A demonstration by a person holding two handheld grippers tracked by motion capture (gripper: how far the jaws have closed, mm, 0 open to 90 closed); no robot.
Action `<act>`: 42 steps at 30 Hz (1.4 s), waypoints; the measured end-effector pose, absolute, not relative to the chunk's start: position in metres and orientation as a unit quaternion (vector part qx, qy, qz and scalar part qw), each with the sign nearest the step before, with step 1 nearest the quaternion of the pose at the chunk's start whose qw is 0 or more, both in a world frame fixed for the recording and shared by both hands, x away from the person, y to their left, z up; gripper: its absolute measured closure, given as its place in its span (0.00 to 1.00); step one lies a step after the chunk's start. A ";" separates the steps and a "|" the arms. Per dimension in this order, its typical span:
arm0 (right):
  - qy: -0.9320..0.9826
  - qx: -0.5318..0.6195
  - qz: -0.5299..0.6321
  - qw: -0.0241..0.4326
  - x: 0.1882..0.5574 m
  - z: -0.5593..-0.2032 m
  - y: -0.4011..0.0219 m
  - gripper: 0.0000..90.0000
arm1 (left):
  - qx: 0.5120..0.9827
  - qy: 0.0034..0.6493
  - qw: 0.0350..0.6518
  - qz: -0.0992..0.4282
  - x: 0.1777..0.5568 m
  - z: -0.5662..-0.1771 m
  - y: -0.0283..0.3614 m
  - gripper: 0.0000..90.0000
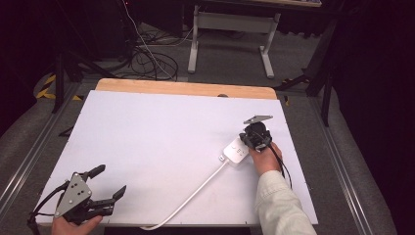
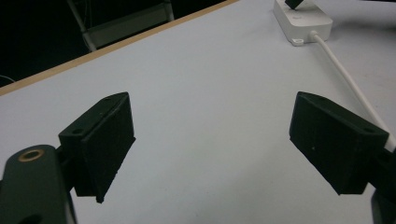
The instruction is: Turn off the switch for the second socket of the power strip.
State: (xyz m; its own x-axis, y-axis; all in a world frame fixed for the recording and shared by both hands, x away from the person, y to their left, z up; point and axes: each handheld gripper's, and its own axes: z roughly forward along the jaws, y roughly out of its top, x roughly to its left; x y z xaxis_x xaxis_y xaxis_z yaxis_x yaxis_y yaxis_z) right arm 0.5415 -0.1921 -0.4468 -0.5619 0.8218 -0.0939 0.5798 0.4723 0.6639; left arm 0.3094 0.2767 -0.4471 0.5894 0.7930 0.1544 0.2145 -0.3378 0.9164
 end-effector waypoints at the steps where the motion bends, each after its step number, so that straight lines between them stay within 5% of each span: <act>1: 0.833 0.421 0.295 0.205 0.542 -0.447 -0.192 1.00 | 0.758 0.332 0.470 0.308 0.309 -0.447 0.277 0.16; 42: 0.829 0.415 0.299 0.225 0.536 -0.446 -0.188 1.00 | 0.756 0.333 0.471 0.308 0.309 -0.447 0.277 0.16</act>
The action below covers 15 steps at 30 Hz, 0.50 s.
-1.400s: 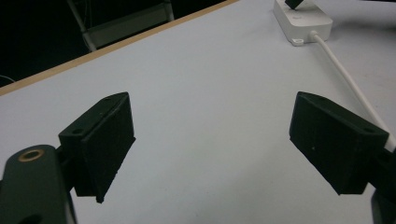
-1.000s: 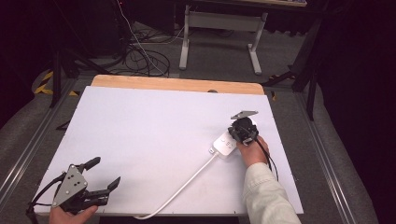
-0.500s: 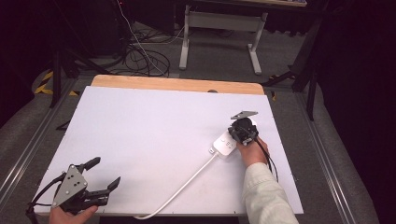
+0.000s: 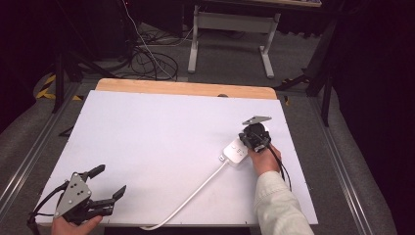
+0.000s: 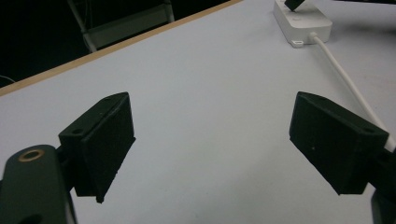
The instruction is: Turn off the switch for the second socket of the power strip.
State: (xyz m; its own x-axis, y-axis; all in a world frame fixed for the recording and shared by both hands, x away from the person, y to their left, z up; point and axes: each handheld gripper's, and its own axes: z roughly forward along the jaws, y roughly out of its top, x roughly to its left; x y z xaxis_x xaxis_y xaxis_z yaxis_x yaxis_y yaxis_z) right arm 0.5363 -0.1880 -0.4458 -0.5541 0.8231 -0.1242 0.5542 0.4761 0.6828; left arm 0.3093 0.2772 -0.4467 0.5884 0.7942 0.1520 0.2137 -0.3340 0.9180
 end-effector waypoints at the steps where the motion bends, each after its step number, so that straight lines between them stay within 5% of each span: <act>1: 0.827 0.409 0.305 0.235 0.534 -0.443 -0.187 1.00 | 0.757 0.333 0.471 0.308 0.310 -0.447 0.277 0.16; 15: 0.814 0.397 0.351 0.236 0.519 -0.417 -0.192 1.00 | 0.755 0.335 0.472 0.307 0.309 -0.447 0.277 0.16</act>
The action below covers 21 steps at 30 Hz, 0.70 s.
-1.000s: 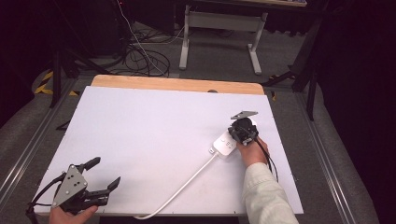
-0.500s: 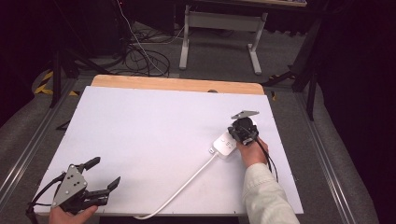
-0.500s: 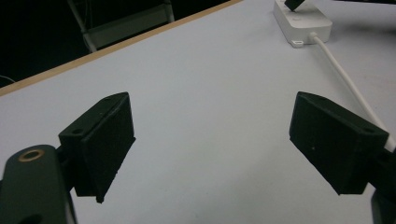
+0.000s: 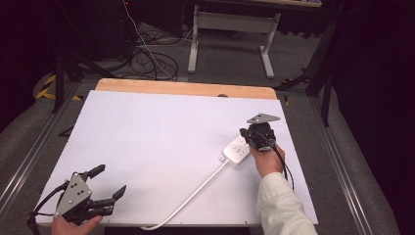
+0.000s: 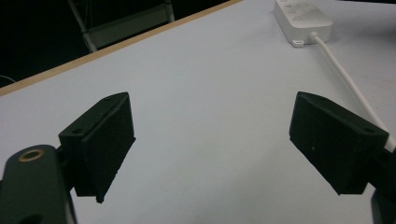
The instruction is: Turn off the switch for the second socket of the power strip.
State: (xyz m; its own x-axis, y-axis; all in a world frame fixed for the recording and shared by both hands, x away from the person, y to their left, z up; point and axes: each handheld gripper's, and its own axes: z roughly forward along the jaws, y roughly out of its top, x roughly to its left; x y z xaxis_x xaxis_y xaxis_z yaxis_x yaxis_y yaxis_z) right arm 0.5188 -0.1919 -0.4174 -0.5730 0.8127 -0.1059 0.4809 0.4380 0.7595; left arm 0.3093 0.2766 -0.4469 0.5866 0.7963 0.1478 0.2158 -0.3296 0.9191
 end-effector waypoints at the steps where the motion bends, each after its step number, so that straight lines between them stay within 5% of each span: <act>1: 0.813 0.396 0.354 0.238 0.518 -0.415 -0.192 1.00 | 0.755 0.335 0.472 0.307 0.309 -0.447 0.277 0.16; 21: 0.810 0.381 0.379 0.236 0.506 -0.398 -0.197 0.96 | 0.755 0.334 0.473 0.308 0.309 -0.446 0.276 0.15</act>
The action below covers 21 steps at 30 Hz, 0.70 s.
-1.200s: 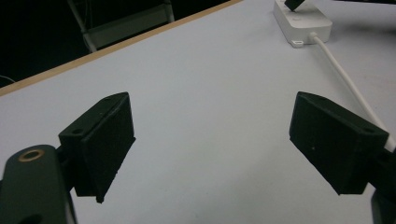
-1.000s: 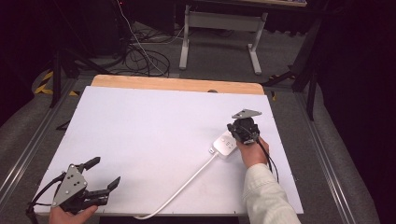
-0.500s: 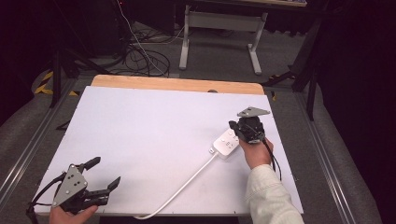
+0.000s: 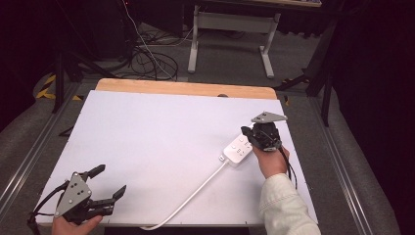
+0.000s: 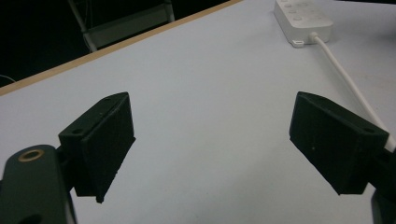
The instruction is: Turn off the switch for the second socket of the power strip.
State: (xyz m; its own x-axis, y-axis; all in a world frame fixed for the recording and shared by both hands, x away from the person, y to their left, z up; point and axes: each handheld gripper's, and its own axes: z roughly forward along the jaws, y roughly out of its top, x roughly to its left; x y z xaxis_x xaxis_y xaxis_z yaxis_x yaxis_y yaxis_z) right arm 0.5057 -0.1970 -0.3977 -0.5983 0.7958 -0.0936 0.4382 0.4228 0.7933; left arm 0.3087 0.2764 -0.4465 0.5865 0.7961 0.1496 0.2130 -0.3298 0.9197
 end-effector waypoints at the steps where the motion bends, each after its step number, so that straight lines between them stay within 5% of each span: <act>1: 0.808 0.381 0.382 0.237 0.505 -0.397 -0.198 0.91 | 0.755 0.333 0.473 0.310 0.309 -0.446 0.277 0.15; 21: 0.802 0.334 0.440 0.228 0.455 -0.370 -0.214 0.35 | 0.752 0.338 0.475 0.308 0.309 -0.446 0.278 0.15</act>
State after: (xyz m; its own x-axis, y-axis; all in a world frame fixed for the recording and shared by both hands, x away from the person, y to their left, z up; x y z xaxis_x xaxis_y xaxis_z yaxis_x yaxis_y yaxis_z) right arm 0.4546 -0.2140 -0.3700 -0.6733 0.7358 -0.0723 0.3346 0.3905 0.8576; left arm 0.3089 0.2785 -0.4455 0.5819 0.8007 0.1421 0.2165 -0.3209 0.9220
